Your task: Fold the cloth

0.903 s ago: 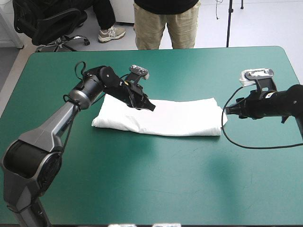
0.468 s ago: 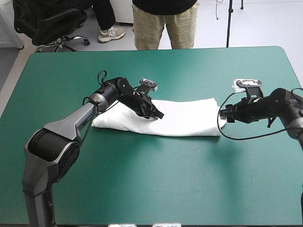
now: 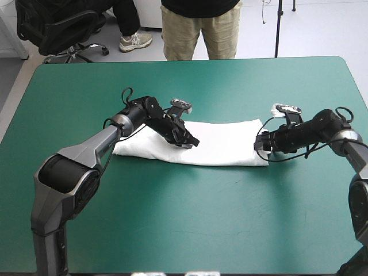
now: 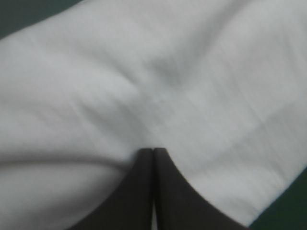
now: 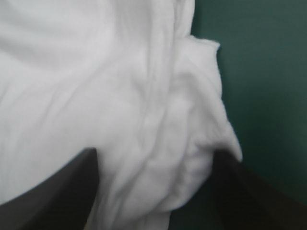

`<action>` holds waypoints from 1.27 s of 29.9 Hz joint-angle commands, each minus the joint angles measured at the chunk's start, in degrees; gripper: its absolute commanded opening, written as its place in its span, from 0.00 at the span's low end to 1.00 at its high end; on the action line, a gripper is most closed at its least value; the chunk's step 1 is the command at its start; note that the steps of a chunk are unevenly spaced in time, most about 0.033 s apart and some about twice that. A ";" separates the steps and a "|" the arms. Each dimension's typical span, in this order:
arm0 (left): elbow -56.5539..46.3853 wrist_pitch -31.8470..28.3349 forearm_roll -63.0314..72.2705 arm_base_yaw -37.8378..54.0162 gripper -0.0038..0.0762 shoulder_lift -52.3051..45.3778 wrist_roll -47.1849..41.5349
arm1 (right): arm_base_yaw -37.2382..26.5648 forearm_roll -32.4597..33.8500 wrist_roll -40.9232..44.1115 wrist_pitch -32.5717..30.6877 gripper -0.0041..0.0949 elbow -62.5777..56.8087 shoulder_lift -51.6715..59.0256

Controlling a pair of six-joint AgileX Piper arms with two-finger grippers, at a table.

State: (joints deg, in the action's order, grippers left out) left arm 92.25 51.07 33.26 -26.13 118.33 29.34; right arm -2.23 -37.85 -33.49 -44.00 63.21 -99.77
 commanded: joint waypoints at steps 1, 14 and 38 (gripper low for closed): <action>1.30 -0.59 2.54 -0.32 0.03 -3.26 0.09 | -0.37 -3.88 -2.30 -0.75 0.69 1.08 -0.47; 1.30 -0.20 1.27 -0.11 0.03 -3.26 0.34 | -0.37 -10.47 -11.08 -8.43 0.02 1.37 -2.32; 3.66 -0.18 -38.28 -0.13 0.03 -32.38 -10.62 | 19.97 -1.67 0.08 -15.29 0.03 28.54 -0.45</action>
State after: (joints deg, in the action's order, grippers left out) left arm 93.93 48.65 0.85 -26.13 94.05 20.77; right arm 13.00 -40.27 -36.31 -59.24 86.25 -103.57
